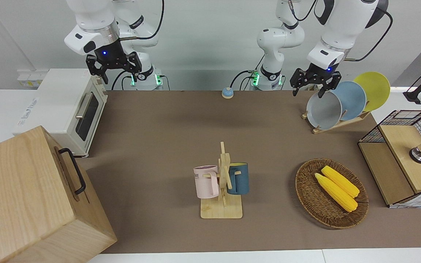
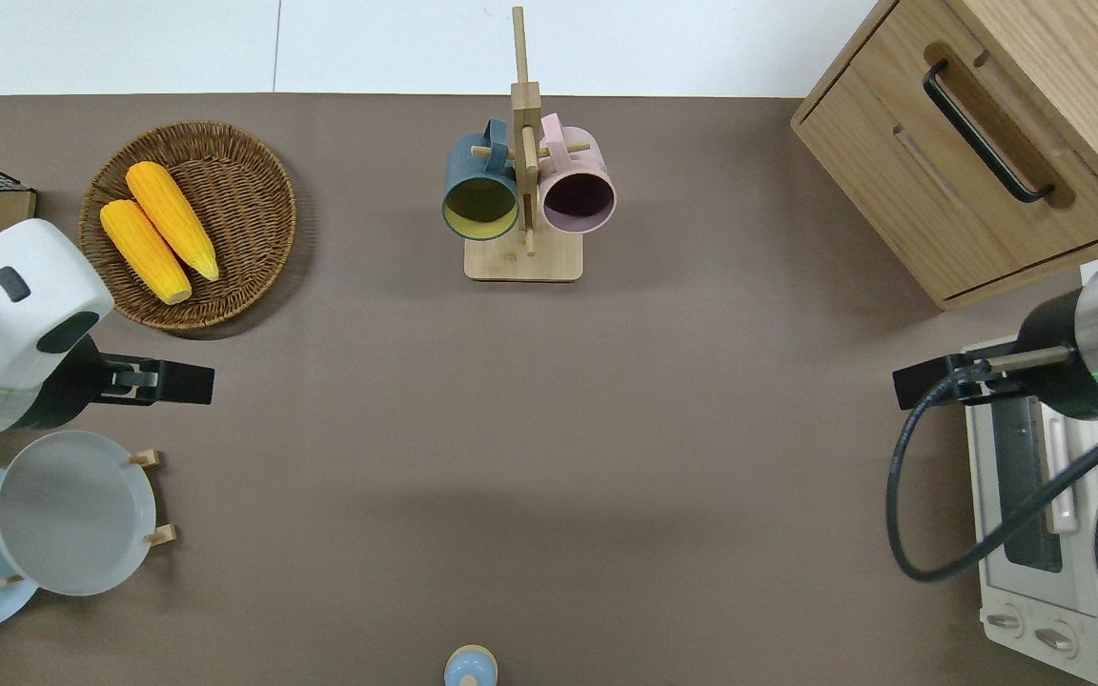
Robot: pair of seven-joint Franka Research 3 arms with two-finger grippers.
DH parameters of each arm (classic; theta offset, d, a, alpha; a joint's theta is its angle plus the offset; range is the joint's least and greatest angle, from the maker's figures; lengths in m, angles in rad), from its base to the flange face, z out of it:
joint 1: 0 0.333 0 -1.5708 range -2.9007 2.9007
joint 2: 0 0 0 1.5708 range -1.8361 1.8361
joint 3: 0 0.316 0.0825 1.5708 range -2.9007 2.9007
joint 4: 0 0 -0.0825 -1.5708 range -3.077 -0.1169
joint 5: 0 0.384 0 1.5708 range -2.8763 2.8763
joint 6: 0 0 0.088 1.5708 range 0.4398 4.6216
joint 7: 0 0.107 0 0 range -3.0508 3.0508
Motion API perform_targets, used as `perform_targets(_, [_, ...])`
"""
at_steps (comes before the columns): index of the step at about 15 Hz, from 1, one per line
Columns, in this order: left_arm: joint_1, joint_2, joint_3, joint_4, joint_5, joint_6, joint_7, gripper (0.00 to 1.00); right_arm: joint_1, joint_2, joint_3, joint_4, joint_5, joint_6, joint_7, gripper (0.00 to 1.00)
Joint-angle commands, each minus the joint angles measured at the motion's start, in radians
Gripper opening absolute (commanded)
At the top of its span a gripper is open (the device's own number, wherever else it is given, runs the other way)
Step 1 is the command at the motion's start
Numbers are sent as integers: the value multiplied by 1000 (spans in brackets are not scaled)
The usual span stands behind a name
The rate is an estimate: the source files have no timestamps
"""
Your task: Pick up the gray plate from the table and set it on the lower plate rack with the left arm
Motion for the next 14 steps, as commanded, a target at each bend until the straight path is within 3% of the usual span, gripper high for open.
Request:
perform_targets(1, [12,2,11,19,-5,-55,22,995,-10,-2,6,6,10,-13,-1,987])
perform_targets(9, [12,-17,11,2,13,-56,6,1000,-10,-2,6,6,10,-13,0,990])
perform_targets(14, [12,-18,35,5,1,-56,-6,1000,-10,-2,6,6,10,-13,-1,987])
